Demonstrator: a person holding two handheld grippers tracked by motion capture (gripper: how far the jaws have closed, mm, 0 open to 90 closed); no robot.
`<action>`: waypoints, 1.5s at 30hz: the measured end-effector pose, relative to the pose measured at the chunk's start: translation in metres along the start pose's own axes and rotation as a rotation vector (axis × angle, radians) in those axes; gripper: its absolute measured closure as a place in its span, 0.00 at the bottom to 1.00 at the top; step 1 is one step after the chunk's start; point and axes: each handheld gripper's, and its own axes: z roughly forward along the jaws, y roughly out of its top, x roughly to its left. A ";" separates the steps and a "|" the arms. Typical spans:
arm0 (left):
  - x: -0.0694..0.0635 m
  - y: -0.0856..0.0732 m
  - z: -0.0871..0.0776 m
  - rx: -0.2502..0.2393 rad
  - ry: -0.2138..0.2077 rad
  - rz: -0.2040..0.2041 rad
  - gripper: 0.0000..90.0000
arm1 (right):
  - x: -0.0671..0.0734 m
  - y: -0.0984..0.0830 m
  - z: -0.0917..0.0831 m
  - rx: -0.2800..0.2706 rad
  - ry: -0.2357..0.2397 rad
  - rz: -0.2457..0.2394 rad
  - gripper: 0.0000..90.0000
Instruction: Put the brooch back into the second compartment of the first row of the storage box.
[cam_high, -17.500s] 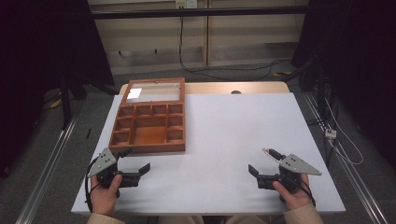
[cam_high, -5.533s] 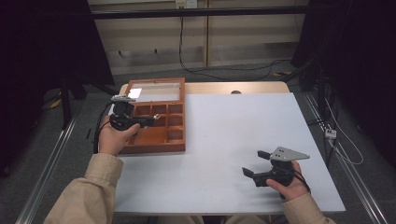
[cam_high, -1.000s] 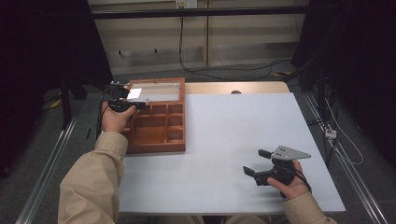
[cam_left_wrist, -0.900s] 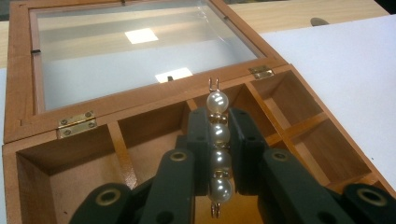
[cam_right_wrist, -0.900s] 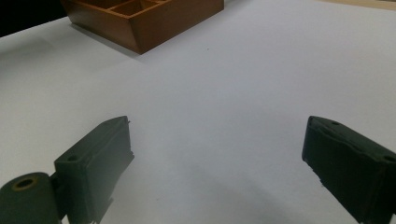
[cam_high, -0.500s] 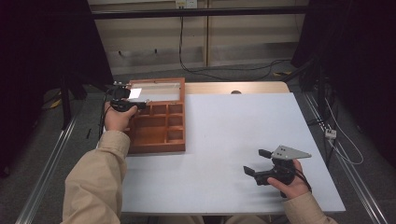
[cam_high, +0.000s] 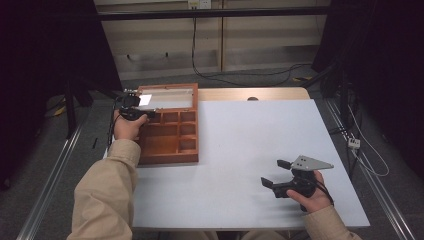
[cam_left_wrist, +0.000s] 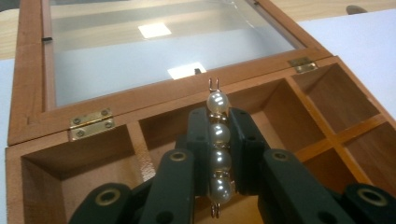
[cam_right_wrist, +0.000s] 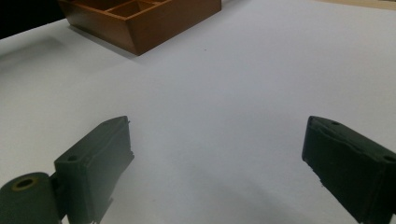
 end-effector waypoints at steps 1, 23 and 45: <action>0.001 0.000 0.000 0.010 0.002 0.003 0.89 | 0.000 0.000 0.000 -0.001 0.001 0.002 0.09; -0.024 -0.024 -0.036 -0.037 -0.174 0.045 0.27 | 0.001 -0.001 -0.004 -0.004 -0.007 0.004 0.09; -0.076 -0.134 -0.083 -0.059 -0.327 0.256 0.14 | 0.006 -0.003 0.000 0.008 -0.005 0.004 0.09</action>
